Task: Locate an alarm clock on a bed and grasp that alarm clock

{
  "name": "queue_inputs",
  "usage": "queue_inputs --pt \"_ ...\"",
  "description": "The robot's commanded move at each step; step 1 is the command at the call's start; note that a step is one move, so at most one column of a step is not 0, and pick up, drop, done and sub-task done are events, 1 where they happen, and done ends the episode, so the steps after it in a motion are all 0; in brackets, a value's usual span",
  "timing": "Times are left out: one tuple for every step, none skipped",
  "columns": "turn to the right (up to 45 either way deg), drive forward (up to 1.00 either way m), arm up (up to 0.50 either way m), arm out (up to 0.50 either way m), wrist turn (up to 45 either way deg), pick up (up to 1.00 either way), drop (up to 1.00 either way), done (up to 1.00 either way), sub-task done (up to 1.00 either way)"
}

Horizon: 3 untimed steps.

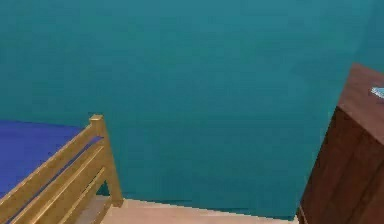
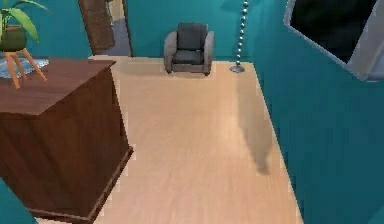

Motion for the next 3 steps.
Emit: queue_inputs --pt "0.0 0.35 0.0 0.0 0.0 0.0 0.0 0.0 0.0" --pt "-45.0 0.0 0.0 0.0 0.0 0.0 0.0 0.0 0.0" --pt "-45.0 0.0 0.0 0.0 0.0 0.0 0.0 0.0 0.0"
